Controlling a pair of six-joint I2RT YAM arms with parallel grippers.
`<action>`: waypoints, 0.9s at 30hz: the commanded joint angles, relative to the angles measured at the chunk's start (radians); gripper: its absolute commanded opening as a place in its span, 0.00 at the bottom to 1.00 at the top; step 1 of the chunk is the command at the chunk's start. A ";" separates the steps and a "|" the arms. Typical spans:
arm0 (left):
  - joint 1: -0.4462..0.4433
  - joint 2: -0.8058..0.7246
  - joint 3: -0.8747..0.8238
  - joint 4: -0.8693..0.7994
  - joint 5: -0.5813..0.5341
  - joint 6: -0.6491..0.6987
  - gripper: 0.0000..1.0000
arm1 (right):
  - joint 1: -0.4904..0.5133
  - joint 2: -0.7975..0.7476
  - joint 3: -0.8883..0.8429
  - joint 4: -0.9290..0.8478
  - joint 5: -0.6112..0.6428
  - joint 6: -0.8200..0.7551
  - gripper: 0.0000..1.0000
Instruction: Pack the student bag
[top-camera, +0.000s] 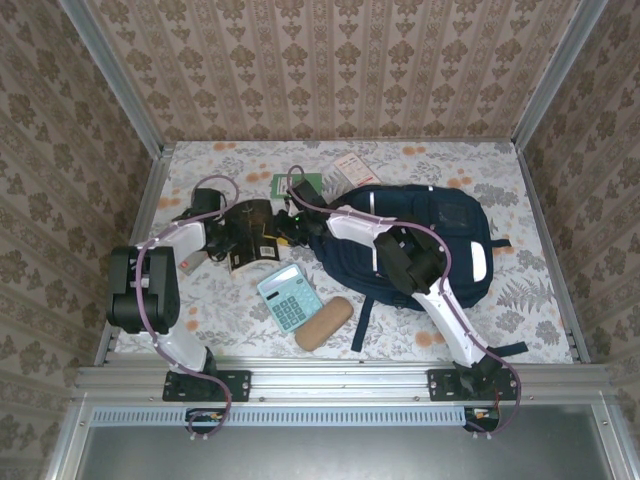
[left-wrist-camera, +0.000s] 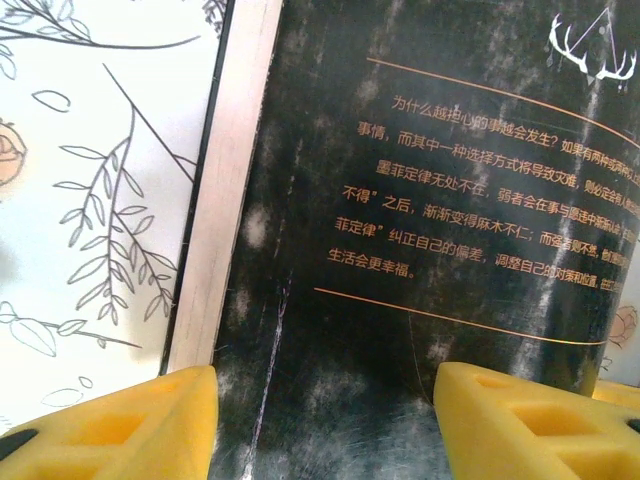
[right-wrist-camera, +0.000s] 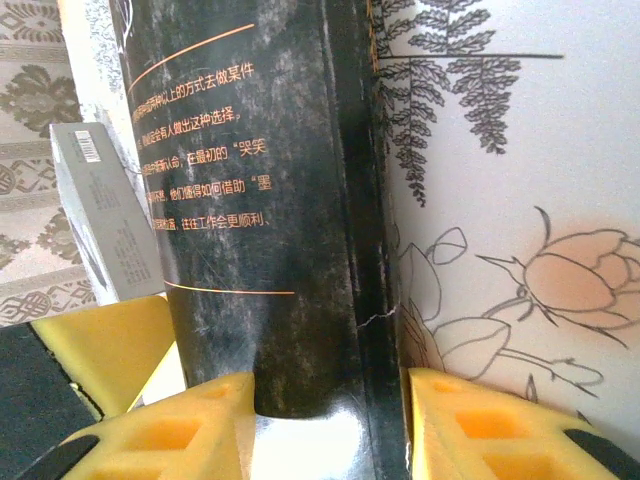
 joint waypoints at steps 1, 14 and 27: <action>-0.044 0.053 -0.029 -0.064 0.164 -0.010 0.61 | 0.071 -0.041 0.010 0.250 -0.180 0.035 0.41; -0.004 0.027 -0.043 -0.083 0.192 0.010 0.61 | 0.067 0.003 0.051 0.252 -0.216 0.055 0.40; 0.129 -0.221 -0.117 -0.262 0.084 -0.008 0.71 | 0.058 -0.080 -0.033 -0.007 -0.058 -0.160 0.40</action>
